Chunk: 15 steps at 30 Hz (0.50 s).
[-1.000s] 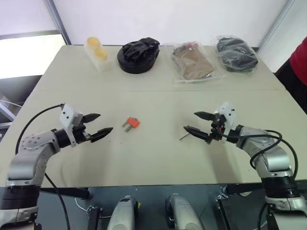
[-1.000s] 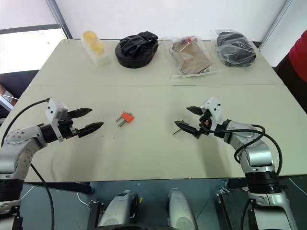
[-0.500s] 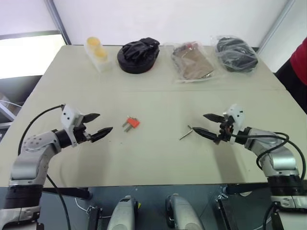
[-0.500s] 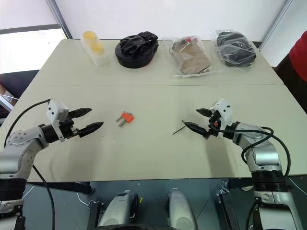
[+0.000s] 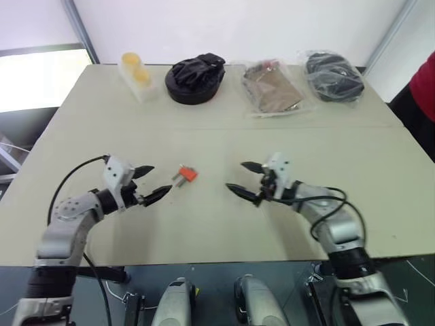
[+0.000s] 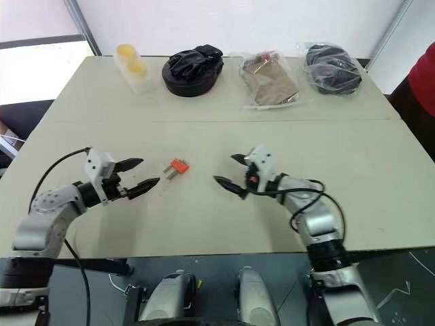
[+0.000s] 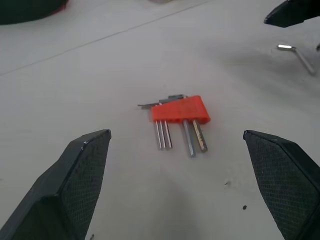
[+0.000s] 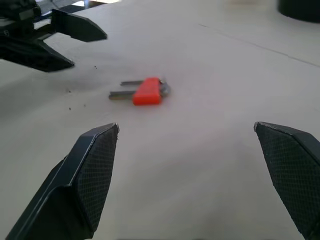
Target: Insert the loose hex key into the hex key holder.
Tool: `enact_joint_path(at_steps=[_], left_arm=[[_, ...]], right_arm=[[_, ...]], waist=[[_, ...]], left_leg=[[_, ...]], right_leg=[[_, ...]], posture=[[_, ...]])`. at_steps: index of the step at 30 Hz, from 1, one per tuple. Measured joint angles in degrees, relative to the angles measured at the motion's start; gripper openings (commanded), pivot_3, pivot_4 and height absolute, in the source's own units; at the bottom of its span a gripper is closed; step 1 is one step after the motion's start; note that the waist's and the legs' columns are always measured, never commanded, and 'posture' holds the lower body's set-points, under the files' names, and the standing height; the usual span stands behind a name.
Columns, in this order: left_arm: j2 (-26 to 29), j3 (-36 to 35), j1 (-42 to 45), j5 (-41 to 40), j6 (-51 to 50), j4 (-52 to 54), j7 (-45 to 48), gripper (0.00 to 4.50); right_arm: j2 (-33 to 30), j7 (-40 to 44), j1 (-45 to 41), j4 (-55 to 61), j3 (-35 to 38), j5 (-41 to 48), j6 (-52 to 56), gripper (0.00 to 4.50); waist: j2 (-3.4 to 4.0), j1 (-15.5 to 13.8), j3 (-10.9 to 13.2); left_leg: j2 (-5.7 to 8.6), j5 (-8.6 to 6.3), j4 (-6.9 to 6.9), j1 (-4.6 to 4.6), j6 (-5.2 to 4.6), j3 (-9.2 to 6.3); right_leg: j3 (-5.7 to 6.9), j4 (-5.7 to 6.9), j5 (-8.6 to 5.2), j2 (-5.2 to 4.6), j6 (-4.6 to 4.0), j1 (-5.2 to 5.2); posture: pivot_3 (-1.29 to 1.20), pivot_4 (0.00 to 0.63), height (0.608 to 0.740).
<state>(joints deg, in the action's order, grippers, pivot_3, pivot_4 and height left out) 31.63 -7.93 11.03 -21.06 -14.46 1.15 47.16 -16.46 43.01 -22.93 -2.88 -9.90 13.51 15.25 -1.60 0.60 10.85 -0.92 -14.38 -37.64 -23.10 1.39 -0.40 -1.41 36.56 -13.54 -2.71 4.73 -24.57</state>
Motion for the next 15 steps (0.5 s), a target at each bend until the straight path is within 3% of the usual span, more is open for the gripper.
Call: enact_joint_path(at_steps=[9, 15], left_arm=[[-2.8, -0.5, -5.6, 0.6, 1.4, 3.7, -5.7, 4.44], [-2.9, -0.8, -8.2, 0.5, 1.3, 5.6, -7.2, 4.44]], right_arm=[[7.9, -5.6, -2.9, -12.4, -6.6, -9.1, -9.3, 4.50], [12.2, -7.7, -8.3, -21.7, -6.8, -11.9, -12.5, 4.50]], waist=[[0.00, 0.5, 0.0], [0.00, 0.5, 0.0]], left_leg=[[-0.01, 0.00, -0.01, 0.03, 0.01, 0.02], [0.00, 0.00, 0.02, 0.09, 0.01, 0.01]], right_leg=[[0.01, 0.08, 0.01, -0.09, -0.01, -0.01], [0.02, 0.13, 0.01, -0.11, -0.02, -0.01]], posture=[[0.00, 0.150, 0.740], [0.00, 0.150, 0.740]])
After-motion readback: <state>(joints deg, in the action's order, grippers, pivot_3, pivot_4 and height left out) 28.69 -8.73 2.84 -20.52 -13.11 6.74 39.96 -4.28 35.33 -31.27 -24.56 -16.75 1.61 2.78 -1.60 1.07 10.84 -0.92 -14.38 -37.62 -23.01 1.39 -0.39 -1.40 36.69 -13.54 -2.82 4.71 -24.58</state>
